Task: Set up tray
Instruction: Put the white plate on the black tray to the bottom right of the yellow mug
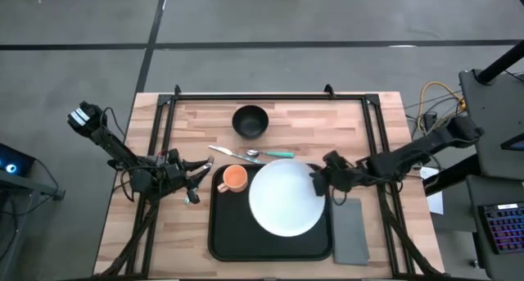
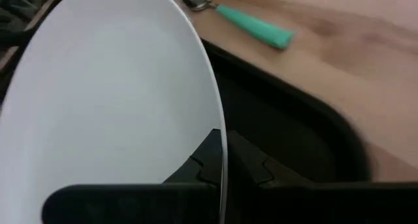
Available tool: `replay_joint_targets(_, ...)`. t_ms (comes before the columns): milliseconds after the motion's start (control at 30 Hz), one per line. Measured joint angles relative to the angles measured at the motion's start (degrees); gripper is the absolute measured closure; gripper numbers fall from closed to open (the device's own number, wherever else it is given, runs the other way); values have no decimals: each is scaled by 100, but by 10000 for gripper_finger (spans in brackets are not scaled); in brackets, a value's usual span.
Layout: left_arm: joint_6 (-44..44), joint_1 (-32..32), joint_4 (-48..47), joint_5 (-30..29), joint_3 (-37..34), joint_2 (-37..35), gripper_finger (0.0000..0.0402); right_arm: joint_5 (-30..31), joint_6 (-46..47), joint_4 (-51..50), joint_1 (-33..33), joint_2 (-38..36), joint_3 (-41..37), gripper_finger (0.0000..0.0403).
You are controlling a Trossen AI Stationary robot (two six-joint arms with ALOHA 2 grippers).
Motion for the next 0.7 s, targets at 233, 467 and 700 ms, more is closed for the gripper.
replay_joint_targets(233, 11, 0, -2, 1, 7, 0, 308, -438, -445, 540, -114, 1077, 386, 395)
replay_joint_targets(467, 13, 0, -2, 3, 12, 4, 308, -756, -783, 549, -164, 2009, 1070, 395)
replay_joint_targets(700, 13, 0, -3, 8, 9, 4, 308, -939, -1250, 556, -387, 2599, 1568, 395)
